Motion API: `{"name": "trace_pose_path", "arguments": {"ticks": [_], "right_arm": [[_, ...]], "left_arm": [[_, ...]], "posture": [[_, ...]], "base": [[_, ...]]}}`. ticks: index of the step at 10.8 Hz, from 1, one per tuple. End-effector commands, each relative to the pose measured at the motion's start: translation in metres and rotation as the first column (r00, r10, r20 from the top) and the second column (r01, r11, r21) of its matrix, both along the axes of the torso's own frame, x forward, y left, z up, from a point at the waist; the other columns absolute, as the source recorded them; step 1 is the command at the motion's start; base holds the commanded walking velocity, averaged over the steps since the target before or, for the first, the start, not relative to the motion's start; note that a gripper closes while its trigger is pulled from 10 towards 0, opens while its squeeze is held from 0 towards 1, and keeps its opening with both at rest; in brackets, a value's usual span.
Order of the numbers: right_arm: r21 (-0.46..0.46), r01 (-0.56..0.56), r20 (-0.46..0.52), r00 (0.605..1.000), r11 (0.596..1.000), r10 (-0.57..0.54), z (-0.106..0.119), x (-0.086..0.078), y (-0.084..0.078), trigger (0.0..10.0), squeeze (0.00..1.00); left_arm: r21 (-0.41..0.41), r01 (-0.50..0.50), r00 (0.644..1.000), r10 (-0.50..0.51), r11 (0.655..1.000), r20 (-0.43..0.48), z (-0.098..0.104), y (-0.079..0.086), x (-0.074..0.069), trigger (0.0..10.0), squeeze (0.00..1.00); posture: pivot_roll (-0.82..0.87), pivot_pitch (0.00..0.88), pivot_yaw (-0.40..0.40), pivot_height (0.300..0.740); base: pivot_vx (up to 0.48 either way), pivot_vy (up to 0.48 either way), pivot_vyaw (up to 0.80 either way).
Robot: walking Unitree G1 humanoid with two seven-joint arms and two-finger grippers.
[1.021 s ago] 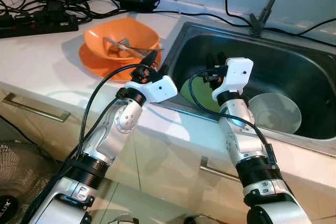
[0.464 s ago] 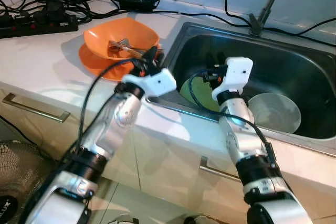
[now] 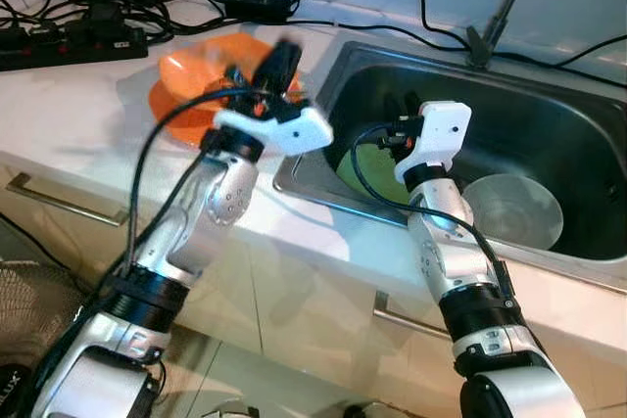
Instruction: Kitchen organization
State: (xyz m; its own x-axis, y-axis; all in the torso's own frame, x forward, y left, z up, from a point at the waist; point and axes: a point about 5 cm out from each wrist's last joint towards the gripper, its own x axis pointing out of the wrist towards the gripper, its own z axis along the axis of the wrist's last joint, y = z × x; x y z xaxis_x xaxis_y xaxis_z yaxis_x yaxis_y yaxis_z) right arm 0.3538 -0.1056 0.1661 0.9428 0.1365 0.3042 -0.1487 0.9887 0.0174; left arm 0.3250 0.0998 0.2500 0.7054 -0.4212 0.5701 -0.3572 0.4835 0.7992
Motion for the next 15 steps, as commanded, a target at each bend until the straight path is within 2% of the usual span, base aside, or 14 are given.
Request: {"name": "trace_pose_path", "arguments": {"ticks": [1, 2, 3, 4, 5, 6, 7, 9, 10, 11, 12, 13, 14, 15], "right_arm": [[0.006, 0.010, 0.013, 1.000, 1.000, -0.010, 0.003, 0.002, -0.003, 10.0, 0.00], [0.006, 0.010, 0.012, 1.000, 1.000, -0.010, 0.003, 0.001, -0.002, 10.0, 0.00], [0.004, 0.012, 0.009, 1.000, 1.000, -0.012, 0.001, 0.001, -0.002, 10.0, 0.00], [0.004, 0.014, 0.009, 1.000, 1.000, -0.015, 0.001, 0.002, -0.003, 10.0, 0.00], [0.000, 0.025, 0.012, 1.000, 1.000, -0.025, 0.001, 0.002, -0.004, 10.0, 0.00], [-0.007, 0.026, 0.015, 1.000, 1.000, -0.026, 0.002, 0.002, -0.004, 10.0, 0.00], [-0.037, 0.026, 0.024, 0.999, 0.999, -0.026, 0.001, 0.001, -0.003, 10.0, 0.00], [-0.085, 0.051, 0.006, 0.999, 0.995, -0.051, -0.003, 0.002, -0.004, 10.0, 0.00], [-0.200, 0.073, 0.035, 0.997, 0.977, -0.067, -0.004, 0.001, -0.003, 10.0, 0.00], [-0.260, 0.094, 0.048, 0.995, 0.961, -0.084, -0.005, 0.001, -0.004, 10.0, 1.00], [-0.269, 0.101, 0.054, 0.995, 0.958, -0.090, -0.005, 0.001, -0.004, 10.0, 1.00], [-0.305, 0.116, 0.069, 0.993, 0.945, -0.100, -0.005, 0.001, -0.004, 10.0, 0.53], [-0.340, 0.130, 0.073, 0.991, 0.931, -0.112, -0.007, 0.001, -0.004, 10.0, 0.00], [-0.346, 0.127, 0.078, 0.991, 0.930, -0.107, -0.007, 0.000, -0.003, 10.0, 0.00]], "left_arm": [[-0.030, 0.051, 0.992, -0.047, 0.998, 0.113, 0.021, -0.004, -0.008, 8.1, 0.00], [-0.129, 0.127, 0.989, -0.115, 0.984, 0.096, 0.023, -0.006, -0.009, 10.0, 0.00], [-0.433, 0.314, 0.947, -0.310, 0.845, 0.083, 0.047, -0.014, -0.016, 10.0, 0.00], [-0.570, 0.372, 0.912, -0.403, 0.733, 0.076, 0.055, -0.016, -0.017, 10.0, 0.00], [-0.813, 0.426, 0.794, -0.595, 0.396, 0.126, 0.069, -0.013, -0.017, 10.0, 0.00], [-0.833, 0.429, 0.777, -0.614, 0.350, 0.142, 0.071, -0.010, -0.017, 10.0, 0.00], [-0.866, 0.435, 0.733, -0.655, 0.245, 0.183, 0.075, -0.003, -0.016, 10.0, 0.00], [-0.904, 0.402, 0.656, -0.734, 0.143, 0.175, 0.072, -0.002, -0.014, 10.0, 0.00], [-0.928, 0.359, 0.598, -0.789, 0.102, 0.145, 0.064, -0.006, -0.011, 10.0, 0.00], [-0.936, 0.343, 0.565, -0.815, 0.086, 0.132, 0.058, -0.009, -0.011, 10.0, 0.00], [-0.938, 0.336, 0.551, -0.825, 0.084, 0.123, 0.057, -0.011, -0.010, 10.0, 0.00], [-0.941, 0.328, 0.522, -0.846, 0.083, 0.108, 0.055, -0.013, -0.011, 10.0, 0.00], [-0.951, 0.297, 0.504, -0.860, 0.087, 0.079, 0.048, -0.017, -0.012, 10.0, 0.00], [-0.955, 0.286, 0.487, -0.870, 0.081, 0.072, 0.045, -0.018, -0.013, 10.0, 0.00]], "posture": [[0.07, 0.034, -0.069, 0.740], [0.07, 0.030, -0.068, 0.740], [0.07, 0.021, -0.065, 0.740], [0.07, 0.019, -0.063, 0.740], [0.07, 0.016, -0.063, 0.740], [0.07, 0.014, -0.062, 0.740], [0.07, 0.014, -0.060, 0.740], [0.07, 0.011, -0.058, 0.740], [0.06, 0.008, -0.056, 0.740], [0.06, 0.009, -0.054, 0.740], [0.06, 0.012, -0.054, 0.740], [0.06, 0.023, -0.053, 0.740], [0.06, 0.029, -0.053, 0.740], [0.06, 0.030, -0.053, 0.740]], "base": [[0.000, 0.000, 0.00], [0.000, 0.000, 0.00], [0.000, 0.000, 0.00], [0.000, 0.000, 0.00], [0.000, 0.000, 0.00], [0.000, 0.000, 0.00], [0.000, 0.000, 0.00], [0.000, 0.000, 0.00], [0.000, 0.000, 0.00], [0.000, 0.000, 0.00], [0.000, 0.000, 0.00], [0.000, 0.000, 0.00], [0.000, 0.000, 0.00], [0.000, 0.000, 0.00]]}}
